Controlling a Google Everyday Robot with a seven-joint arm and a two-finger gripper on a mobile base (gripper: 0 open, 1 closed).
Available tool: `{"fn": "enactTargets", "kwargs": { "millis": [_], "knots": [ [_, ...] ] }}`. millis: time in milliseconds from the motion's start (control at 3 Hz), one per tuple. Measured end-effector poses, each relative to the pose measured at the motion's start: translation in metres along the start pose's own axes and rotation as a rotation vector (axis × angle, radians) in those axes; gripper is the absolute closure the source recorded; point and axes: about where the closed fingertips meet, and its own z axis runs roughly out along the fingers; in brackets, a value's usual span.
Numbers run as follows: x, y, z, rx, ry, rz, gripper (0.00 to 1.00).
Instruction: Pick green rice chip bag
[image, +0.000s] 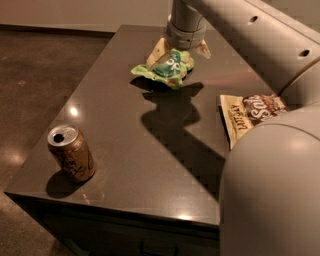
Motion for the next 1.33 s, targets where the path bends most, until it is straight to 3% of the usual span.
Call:
{"fn": "enactTargets", "kwargs": {
  "millis": [667,1000,1333],
  "knots": [
    [-0.032,0.005,0.027,-0.051,0.006,0.157,0.0],
    [-0.038,0.004,0.038,-0.054,0.015,0.196,0.0],
    [-0.04,-0.001,0.051,-0.024,0.032,0.236,0.0]
  ]
}}
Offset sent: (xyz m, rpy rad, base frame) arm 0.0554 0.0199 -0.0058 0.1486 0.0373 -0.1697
